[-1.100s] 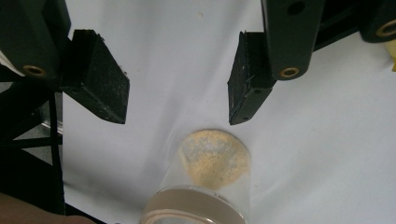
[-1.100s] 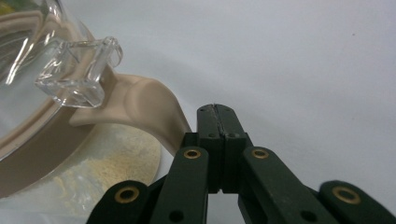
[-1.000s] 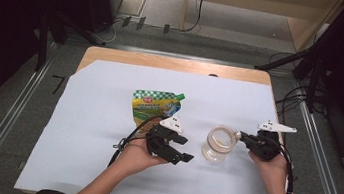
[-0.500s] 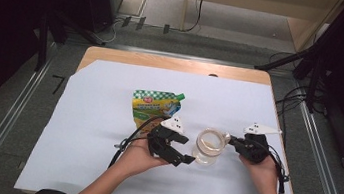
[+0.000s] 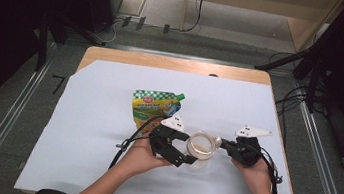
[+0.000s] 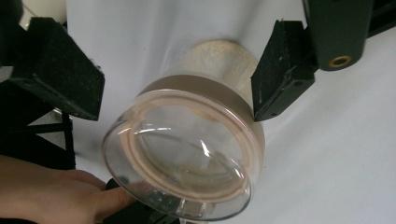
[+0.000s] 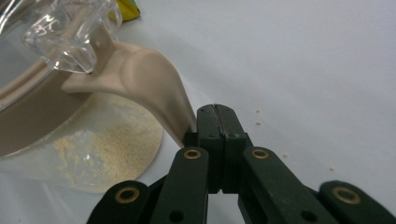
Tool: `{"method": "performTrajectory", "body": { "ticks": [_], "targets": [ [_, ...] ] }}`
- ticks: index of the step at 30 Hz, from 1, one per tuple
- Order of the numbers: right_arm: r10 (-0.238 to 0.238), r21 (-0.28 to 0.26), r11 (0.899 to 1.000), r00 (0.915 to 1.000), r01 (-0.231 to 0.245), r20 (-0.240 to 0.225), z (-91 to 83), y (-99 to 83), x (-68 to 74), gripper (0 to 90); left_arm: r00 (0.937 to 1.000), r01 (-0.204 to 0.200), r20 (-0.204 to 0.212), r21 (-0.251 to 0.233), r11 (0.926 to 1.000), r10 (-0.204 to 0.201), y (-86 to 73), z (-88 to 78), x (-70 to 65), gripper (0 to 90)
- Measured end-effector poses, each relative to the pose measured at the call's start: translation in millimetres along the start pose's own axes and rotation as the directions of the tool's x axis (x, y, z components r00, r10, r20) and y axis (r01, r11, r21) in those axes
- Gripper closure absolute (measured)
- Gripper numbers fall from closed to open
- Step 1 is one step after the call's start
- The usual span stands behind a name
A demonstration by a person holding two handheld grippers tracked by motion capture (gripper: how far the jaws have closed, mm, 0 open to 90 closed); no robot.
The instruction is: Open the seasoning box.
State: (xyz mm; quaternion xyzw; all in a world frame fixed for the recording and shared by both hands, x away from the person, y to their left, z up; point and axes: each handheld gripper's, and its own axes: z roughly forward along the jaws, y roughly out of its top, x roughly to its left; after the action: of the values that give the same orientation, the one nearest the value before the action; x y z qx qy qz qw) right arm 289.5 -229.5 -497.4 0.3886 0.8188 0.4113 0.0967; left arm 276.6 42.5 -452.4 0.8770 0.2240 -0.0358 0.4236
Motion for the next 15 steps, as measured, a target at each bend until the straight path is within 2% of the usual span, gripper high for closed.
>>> {"method": "performTrajectory", "body": {
  "ticks": [2, 3, 7, 11, 15],
  "targets": [
    [0.003, -0.001, 1.000, 1.0000, -0.003, -0.001, 0.1, 0.2, -0.3, 90.0, 0.9998, -0.005, -0.019, 0.023, 0.9997, 0.005, 0.6, 5.8, -1.1, 14.8],
    [0.004, 0.001, 1.000, 1.0000, -0.004, 0.001, 0.1, 0.2, -0.1, 90.0, 0.9998, -0.006, -0.018, 0.022, 0.9998, 0.006, 0.8, 7.6, -1.1, 14.7],
    [0.003, 0.003, 1.000, 1.0000, -0.003, 0.003, -0.1, 0.5, 0.2, 90.0, 0.9978, -0.031, -0.058, 0.016, 0.9994, 0.032, 2.1, 13.1, -3.5, 14.1],
    [0.007, 0.002, 1.000, 1.0000, -0.007, 0.005, 0.6, 0.7, 0.1, 90.0, 0.9963, -0.046, -0.072, 0.019, 0.9988, 0.047, 1.4, 17.6, -4.1, 13.1],
    [0.014, 0.003, 1.000, 0.9999, -0.014, 0.004, 0.6, 0.6, 0.1, 90.0, 0.9919, -0.073, -0.103, 0.014, 0.9973, 0.074, 2.1, 17.8, -8.3, 13.3]
  ]
}}
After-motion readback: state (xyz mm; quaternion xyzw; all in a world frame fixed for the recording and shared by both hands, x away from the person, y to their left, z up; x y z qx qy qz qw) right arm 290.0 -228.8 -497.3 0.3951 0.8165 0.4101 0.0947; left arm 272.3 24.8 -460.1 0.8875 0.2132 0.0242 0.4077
